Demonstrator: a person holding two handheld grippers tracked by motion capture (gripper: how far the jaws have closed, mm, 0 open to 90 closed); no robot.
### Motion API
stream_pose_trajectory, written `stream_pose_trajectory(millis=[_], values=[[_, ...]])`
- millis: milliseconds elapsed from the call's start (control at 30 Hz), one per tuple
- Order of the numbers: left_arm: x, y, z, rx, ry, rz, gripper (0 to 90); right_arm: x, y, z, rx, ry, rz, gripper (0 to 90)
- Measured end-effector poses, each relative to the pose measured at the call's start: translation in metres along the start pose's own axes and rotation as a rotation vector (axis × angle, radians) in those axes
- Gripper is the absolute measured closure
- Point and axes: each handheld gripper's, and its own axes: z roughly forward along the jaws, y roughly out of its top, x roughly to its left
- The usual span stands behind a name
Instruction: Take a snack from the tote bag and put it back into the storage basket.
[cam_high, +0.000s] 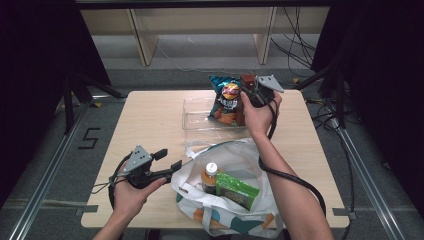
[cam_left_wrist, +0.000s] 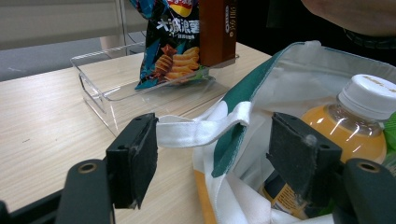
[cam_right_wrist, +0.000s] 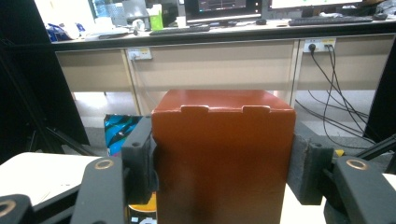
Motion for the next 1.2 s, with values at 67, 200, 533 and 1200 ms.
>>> stream_pose_trajectory(millis=[67, 200, 533, 1200], values=[[0.0, 0.0, 0.001, 0.0, -0.001, -0.001, 32.2, 0.002, 0.0, -0.002, 0.014, -0.005, 0.0, 39.3], [-0.002, 0.0, 0.001, 0.002, -0.005, 0.003, 32.2, 0.001, 0.002, -0.004, 0.038, -0.001, -0.013, 39.1], [-0.003, 0.0, 0.002, 0.005, -0.007, 0.004, 32.2, -0.004, 0.005, -0.004, 0.116, 0.017, -0.029, 39.0], [-0.003, 0.0, 0.003, 0.004, -0.011, 0.005, 32.3, 0.002, -0.02, 0.001, 0.285, 0.011, -0.013, 38.8]])
